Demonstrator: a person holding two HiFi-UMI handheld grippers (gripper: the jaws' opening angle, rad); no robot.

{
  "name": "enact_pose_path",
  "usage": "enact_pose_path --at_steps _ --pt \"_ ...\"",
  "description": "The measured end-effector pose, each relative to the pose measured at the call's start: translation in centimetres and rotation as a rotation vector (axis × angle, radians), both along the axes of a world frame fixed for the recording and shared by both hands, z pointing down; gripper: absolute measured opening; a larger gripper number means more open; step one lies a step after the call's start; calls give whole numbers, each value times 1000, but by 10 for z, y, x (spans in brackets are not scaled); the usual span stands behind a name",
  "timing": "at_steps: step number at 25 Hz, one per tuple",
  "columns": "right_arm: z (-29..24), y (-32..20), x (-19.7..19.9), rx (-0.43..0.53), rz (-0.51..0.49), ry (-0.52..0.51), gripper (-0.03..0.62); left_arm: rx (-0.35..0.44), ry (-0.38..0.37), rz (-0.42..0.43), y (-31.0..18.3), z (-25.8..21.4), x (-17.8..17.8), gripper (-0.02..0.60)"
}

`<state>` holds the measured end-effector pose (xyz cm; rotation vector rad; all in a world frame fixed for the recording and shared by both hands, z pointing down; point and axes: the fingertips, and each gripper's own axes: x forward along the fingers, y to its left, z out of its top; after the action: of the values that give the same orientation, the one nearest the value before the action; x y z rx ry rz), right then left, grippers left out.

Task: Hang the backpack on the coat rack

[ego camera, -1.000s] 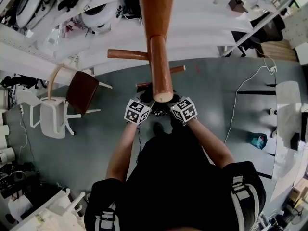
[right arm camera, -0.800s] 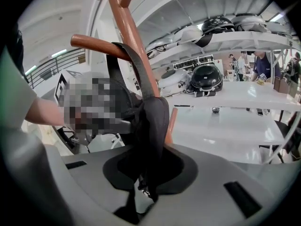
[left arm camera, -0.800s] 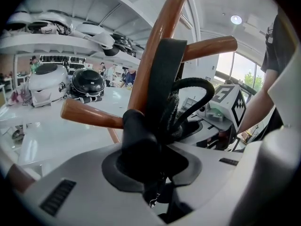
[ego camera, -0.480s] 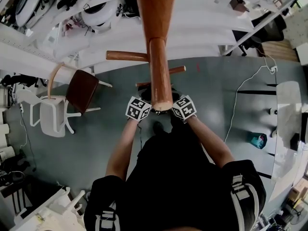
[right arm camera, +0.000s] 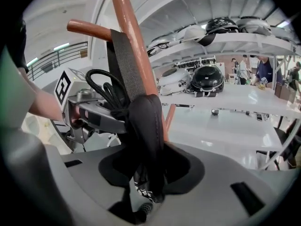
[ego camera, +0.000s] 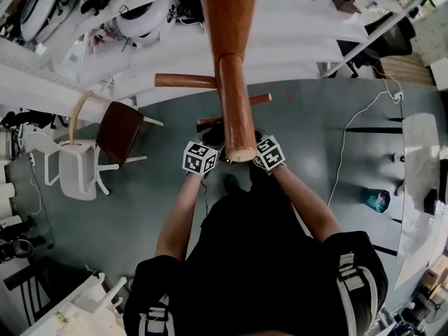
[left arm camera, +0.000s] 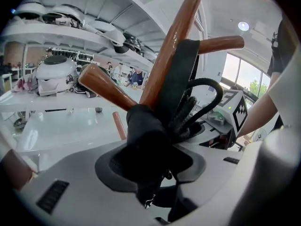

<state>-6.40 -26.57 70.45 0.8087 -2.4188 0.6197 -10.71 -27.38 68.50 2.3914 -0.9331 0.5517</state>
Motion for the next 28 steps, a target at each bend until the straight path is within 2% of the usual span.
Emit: enact_pose_path --at_steps 4,13,17,21,25,28 --pt "-1 1 3 15 0 4 192 -3 -6 -3 4 -1 -5 201" --pt "-19 11 24 37 15 -24 213 30 -5 -6 19 -18 -20 245" --pt "-27 20 41 94 54 -32 166 77 25 -27 32 -38 -33 245" --pt "-30 33 52 100 74 -39 133 120 33 -62 39 -55 -49 245" --pt "-35 49 56 137 81 -34 72 143 -3 -77 50 -58 -60 189" --pt "-40 59 57 157 94 -34 40 159 12 -90 62 -62 -65 115"
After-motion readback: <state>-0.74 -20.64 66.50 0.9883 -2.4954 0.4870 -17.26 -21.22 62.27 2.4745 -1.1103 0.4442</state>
